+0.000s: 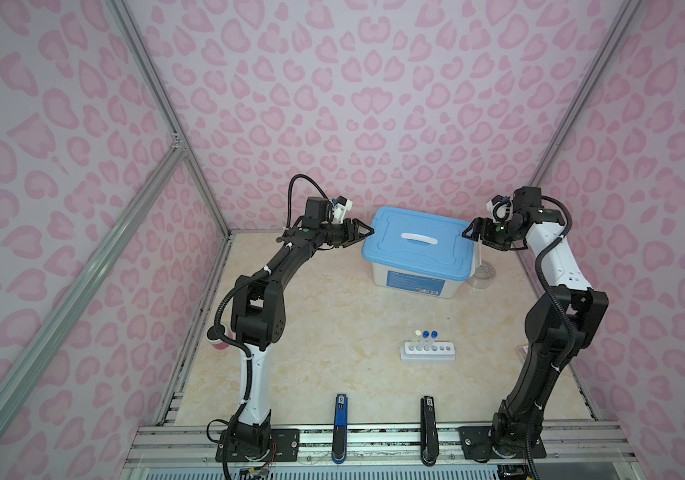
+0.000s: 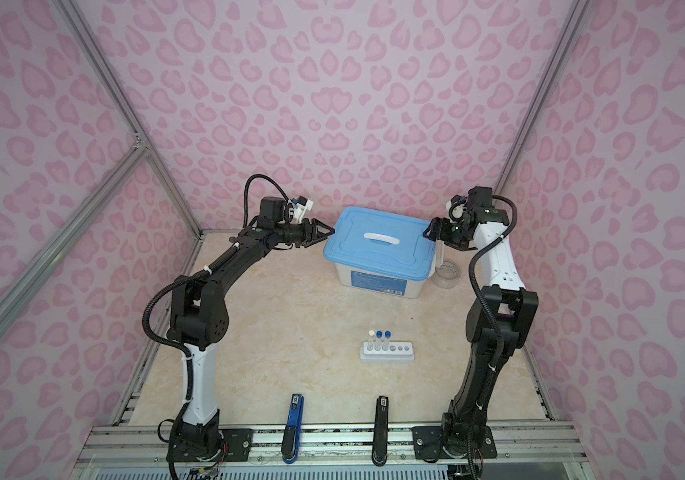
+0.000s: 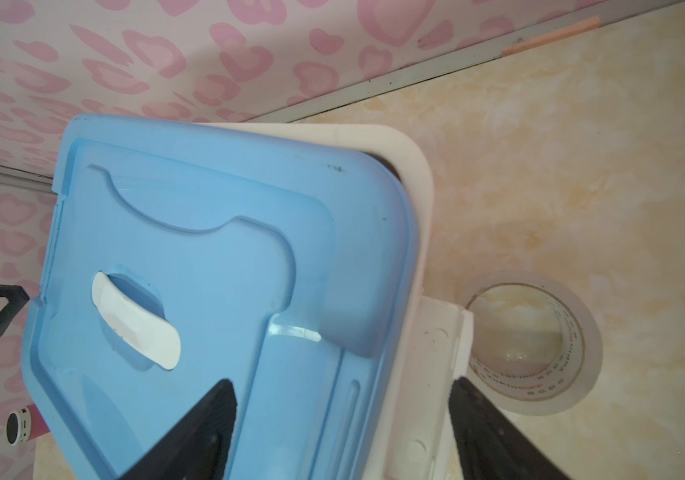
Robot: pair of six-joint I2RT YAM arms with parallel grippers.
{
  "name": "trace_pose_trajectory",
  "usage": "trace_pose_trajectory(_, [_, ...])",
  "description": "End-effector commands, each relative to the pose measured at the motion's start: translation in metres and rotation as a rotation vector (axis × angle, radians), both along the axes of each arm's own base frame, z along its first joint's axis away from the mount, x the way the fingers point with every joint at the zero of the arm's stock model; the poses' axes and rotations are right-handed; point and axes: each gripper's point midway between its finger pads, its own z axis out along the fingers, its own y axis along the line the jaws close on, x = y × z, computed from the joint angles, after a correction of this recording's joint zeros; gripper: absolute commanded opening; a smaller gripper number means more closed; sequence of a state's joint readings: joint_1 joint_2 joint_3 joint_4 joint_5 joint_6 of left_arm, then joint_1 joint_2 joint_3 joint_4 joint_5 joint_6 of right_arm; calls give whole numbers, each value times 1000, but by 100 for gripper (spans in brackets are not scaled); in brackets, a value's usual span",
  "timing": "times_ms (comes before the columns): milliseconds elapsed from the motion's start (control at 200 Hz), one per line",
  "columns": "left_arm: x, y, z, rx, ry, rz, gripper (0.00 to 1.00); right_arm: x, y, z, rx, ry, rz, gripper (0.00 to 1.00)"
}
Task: Organize the chemistry lab equipment
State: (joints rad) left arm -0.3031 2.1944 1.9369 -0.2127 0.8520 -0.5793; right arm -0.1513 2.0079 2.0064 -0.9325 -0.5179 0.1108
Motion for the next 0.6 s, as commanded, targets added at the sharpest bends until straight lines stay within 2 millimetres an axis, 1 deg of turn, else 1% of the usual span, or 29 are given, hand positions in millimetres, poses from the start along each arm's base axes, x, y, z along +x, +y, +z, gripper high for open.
trace_pose_trajectory(0, [-5,1,17,0,-38,-3,59,-12,-2,-7,-68,37,2,78])
trace_pose_trajectory(180, [-7,2,15,5,-35,-1,59,-25,2,-14,-103,53,-10,74])
trace_pose_trajectory(240, [-9,2,14,5,-33,-5,59,-26,0,-17,-106,55,-18,72])
trace_pose_trajectory(395, [-10,2,14,6,-32,-4,58,-24,1,-24,-103,68,-19,61])
trace_pose_trajectory(595, [-10,3,15,6,-33,-3,58,-22,1,-27,-99,68,-24,56])
